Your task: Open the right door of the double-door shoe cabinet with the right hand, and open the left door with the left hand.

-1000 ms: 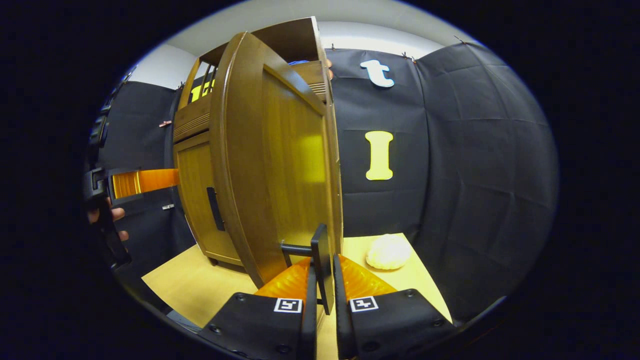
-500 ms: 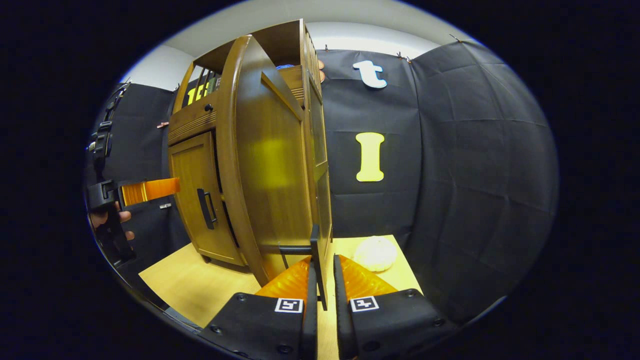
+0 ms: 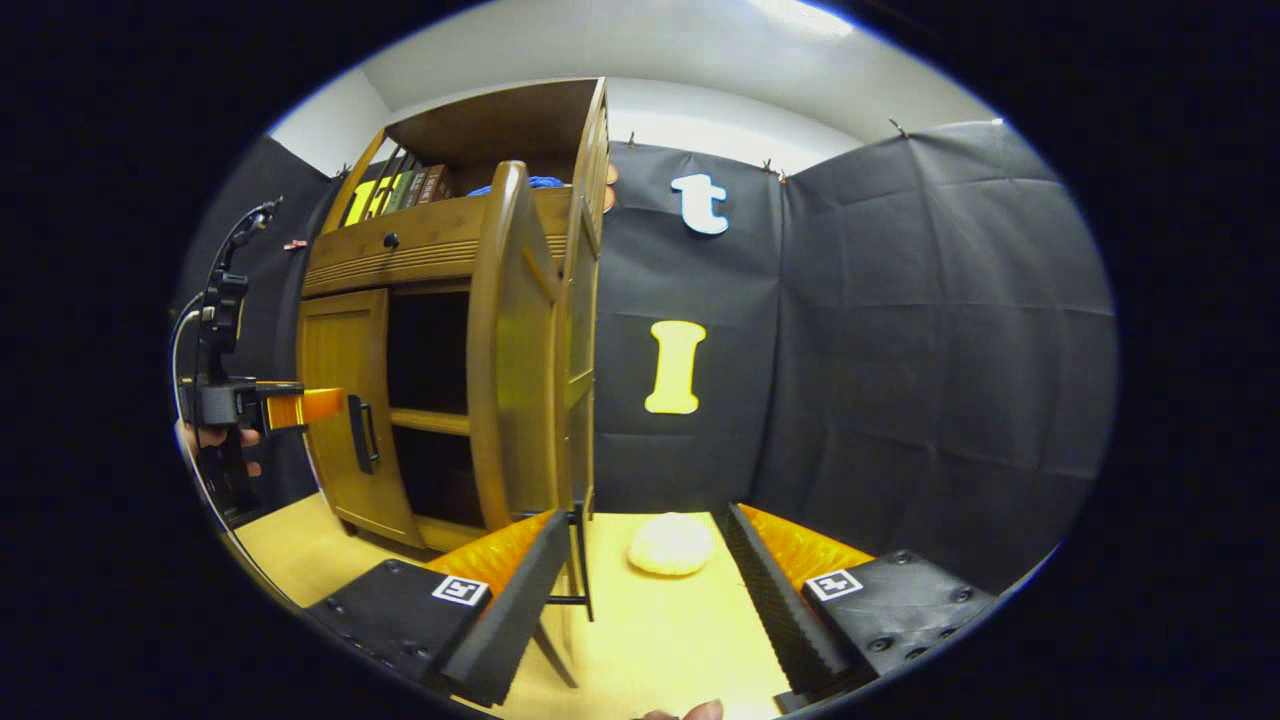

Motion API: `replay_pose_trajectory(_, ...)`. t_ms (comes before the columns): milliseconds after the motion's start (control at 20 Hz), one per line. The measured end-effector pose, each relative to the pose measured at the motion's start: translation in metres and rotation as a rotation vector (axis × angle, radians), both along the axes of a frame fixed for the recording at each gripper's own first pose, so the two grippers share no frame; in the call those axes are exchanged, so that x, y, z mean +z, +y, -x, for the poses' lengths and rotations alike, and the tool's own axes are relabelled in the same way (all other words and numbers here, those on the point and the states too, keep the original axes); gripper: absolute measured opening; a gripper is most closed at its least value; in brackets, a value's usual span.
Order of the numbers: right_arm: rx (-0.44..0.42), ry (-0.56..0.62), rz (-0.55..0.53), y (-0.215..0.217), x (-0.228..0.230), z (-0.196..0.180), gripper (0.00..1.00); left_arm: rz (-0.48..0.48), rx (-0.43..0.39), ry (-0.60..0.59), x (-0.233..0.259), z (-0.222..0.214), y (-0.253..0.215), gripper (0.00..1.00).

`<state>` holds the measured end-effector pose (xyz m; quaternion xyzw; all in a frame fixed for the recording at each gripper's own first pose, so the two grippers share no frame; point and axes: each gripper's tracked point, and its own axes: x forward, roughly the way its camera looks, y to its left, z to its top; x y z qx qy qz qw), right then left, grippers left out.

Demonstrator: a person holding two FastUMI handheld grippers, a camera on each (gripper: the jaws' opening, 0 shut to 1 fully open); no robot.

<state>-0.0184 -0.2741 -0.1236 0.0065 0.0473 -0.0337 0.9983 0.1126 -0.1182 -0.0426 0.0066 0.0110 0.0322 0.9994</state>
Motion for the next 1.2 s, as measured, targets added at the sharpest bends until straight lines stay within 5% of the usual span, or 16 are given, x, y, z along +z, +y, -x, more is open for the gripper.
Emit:
replay_pose_trajectory(400,-0.07,-0.018,0.023,-0.016,0.013,0.015,1.0,0.031,0.026,0.018,-0.038,-0.068,0.043,0.92)
replay_pose_trajectory(650,-0.106,-0.019,0.03,-0.02,0.019,0.023,0.98,-0.049,0.047,0.059,-0.066,-0.106,0.062,0.73)
replay_pose_trajectory(1000,-0.17,-0.021,0.05,-0.025,0.026,0.03,0.98,-0.039,0.022,0.078,-0.076,-0.137,0.064,0.56)
replay_pose_trajectory(1200,-0.175,-0.028,0.063,-0.012,0.036,0.037,0.98,-0.002,0.026,0.073,-0.077,-0.135,0.066,0.37)
